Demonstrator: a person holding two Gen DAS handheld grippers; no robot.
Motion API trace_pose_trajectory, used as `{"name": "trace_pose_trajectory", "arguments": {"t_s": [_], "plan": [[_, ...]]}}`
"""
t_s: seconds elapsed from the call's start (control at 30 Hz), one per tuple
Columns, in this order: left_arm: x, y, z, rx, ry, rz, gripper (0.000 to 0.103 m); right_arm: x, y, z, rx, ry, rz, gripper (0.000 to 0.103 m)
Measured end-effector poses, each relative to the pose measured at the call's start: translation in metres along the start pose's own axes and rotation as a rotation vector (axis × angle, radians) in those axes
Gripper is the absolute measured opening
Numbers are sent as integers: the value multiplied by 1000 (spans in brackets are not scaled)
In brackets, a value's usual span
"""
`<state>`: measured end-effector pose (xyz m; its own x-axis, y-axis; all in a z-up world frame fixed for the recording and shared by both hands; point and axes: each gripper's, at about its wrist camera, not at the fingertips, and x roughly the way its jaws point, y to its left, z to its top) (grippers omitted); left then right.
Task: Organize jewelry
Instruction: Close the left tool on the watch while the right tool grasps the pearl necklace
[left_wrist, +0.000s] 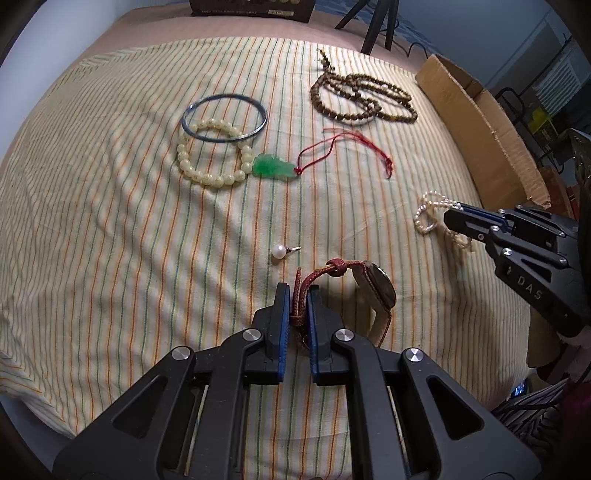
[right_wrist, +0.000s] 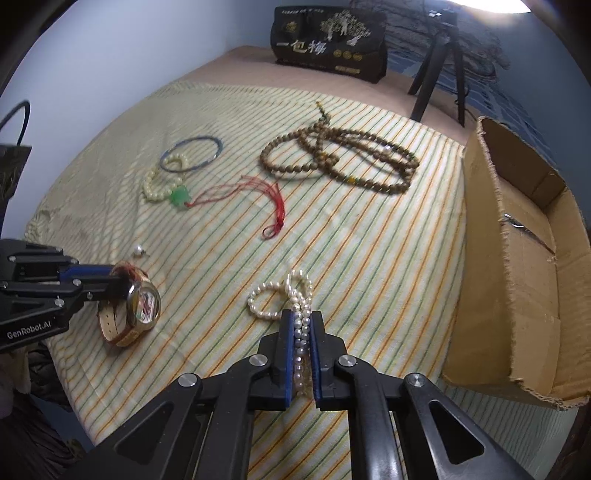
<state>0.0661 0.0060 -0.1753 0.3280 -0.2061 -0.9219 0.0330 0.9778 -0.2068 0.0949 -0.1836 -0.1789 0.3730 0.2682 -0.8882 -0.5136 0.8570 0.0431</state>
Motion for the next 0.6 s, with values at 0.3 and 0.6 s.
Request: {"name": "trace_pose_trajectory", "arguments": {"t_s": [0.3,0.6], "plan": [[-27,-14,8,27,-77,-8,7,-35,-9,9,42,-92,15,5],[-54,-40,31,58,-158,-39,7,-85,-26,17,85,-203,7,5]]}}
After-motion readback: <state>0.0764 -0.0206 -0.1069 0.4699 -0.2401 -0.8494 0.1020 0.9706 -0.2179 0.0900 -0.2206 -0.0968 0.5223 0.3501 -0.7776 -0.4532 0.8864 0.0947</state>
